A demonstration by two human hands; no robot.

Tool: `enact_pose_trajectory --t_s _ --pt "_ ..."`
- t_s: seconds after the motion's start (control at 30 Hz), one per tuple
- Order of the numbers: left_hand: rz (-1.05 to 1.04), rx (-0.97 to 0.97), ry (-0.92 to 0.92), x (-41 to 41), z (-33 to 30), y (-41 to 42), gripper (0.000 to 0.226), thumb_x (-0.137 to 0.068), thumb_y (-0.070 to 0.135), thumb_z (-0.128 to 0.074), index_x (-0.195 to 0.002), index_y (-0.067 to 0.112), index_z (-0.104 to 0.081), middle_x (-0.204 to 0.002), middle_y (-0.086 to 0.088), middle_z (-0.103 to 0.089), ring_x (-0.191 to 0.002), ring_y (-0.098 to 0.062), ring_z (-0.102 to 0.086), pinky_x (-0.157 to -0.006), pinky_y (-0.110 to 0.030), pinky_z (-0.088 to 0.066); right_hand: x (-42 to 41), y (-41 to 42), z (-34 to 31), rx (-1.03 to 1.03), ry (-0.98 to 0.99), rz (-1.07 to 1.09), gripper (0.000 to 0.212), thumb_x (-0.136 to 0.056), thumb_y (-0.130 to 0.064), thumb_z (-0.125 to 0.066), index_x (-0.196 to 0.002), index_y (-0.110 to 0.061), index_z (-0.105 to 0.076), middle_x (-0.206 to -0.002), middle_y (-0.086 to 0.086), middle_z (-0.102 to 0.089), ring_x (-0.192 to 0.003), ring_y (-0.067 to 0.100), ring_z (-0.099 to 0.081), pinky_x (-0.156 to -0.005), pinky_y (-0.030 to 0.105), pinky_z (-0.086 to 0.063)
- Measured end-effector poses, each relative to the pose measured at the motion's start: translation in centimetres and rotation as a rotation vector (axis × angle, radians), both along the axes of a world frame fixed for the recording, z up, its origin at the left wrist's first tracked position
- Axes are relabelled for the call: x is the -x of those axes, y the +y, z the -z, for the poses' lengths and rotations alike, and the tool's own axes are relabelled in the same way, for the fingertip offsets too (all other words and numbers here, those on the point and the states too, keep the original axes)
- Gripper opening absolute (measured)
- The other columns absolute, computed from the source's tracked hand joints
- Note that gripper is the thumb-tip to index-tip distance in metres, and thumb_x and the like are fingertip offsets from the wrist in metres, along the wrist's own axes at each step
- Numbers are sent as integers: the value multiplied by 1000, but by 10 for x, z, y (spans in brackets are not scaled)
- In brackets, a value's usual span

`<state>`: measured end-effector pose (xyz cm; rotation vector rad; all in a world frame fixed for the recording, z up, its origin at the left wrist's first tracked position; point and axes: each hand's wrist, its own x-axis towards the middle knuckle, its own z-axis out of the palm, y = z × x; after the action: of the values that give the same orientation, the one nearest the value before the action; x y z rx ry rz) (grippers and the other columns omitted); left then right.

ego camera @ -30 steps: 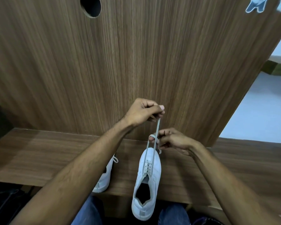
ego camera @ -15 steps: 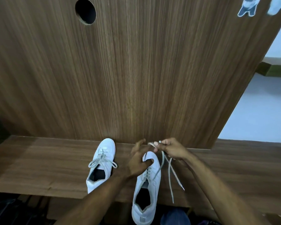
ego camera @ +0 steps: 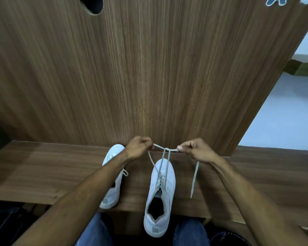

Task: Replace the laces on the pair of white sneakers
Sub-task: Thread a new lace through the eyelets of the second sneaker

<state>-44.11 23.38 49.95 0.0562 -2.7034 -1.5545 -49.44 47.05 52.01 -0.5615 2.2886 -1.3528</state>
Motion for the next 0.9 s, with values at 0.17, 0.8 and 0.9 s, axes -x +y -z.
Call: enact_pose_trajectory --t_s 0.17,0.8,0.9 --pt "-98 594 -302 2 0 -58 30 -87 40 -53 -70 19 -64 -82 -2 -67 -81 -19 -63 -78 -33 -51 17 38 41 -875 487 103 28 -91 -48 -54 -107 -27 -65 -115 2 -67 -109 25 -62 -86 34 -46" --pt "138 506 -275 -54 116 17 41 -87 28 -57 -128 23 -59 -129 1 -60 -115 -19 -57 -98 -30 -43 -47 2 142 -655 248 -200 36 -89 -31 -54 -124 -27 -60 -131 -2 -54 -123 21 -51 -100 32 -41" --pt "57 265 -237 -64 130 36 33 -86 29 -49 -108 17 -71 -109 -1 -70 -102 -21 -64 -91 -34 -48 -60 -12 158 -563 244 -112 22 -89 -35 -53 -100 -20 -65 -113 0 -60 -105 23 -59 -86 35 -46"
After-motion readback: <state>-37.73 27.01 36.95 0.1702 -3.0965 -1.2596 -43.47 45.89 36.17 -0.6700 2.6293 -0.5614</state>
